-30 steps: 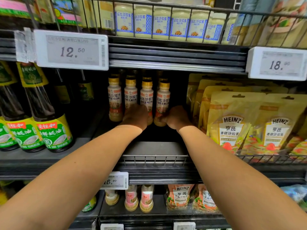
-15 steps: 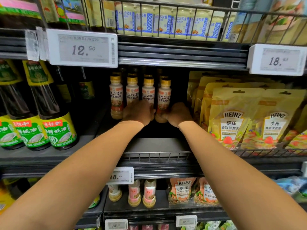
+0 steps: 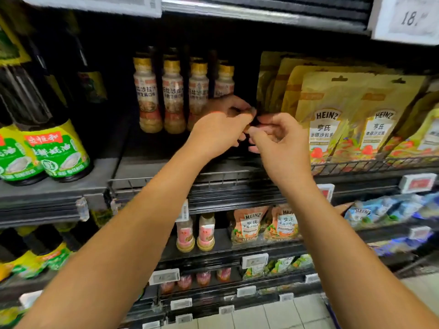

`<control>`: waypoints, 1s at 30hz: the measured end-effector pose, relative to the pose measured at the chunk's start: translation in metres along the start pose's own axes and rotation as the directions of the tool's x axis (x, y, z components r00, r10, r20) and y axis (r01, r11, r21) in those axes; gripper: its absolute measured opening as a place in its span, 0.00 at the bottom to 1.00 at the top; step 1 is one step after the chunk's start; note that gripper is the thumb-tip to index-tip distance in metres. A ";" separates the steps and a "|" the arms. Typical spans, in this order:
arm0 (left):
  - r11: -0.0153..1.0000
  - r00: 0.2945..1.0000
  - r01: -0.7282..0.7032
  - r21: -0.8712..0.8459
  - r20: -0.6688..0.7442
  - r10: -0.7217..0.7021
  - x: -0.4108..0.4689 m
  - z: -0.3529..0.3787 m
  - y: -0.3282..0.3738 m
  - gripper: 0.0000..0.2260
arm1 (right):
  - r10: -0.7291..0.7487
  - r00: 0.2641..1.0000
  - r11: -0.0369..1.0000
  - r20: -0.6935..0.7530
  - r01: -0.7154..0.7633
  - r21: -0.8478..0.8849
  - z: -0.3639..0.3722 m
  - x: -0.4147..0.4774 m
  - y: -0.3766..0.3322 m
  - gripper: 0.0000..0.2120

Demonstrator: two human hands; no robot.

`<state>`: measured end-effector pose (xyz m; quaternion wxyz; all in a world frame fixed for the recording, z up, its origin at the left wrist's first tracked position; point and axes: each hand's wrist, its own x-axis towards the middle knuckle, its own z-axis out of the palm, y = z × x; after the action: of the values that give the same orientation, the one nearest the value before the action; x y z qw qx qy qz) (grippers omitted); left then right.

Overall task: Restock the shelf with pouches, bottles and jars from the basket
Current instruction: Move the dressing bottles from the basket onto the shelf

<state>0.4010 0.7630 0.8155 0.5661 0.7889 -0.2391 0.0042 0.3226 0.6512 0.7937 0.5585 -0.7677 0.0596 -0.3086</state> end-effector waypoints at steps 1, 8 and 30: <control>0.999 0.999 -0.028 -0.037 0.024 0.029 -0.006 0.004 0.001 0.05 | 0.001 1.000 1.000 -0.015 0.000 0.013 -0.007 -0.007 -0.001 0.10; 0.974 0.967 -0.110 -0.197 0.204 0.151 -0.041 0.050 0.022 0.02 | 0.010 0.993 0.999 -0.120 -0.005 0.045 -0.072 -0.050 0.001 0.09; 0.918 0.747 0.101 -0.385 0.639 0.186 -0.144 0.377 0.107 0.04 | 0.166 0.757 0.974 -0.632 -0.228 -0.018 -0.398 -0.213 0.075 0.09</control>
<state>0.1330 0.4532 0.7351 0.5907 0.6017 -0.4384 -0.3112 -0.0440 0.3896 0.7137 0.4996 -0.6359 0.3364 -0.4826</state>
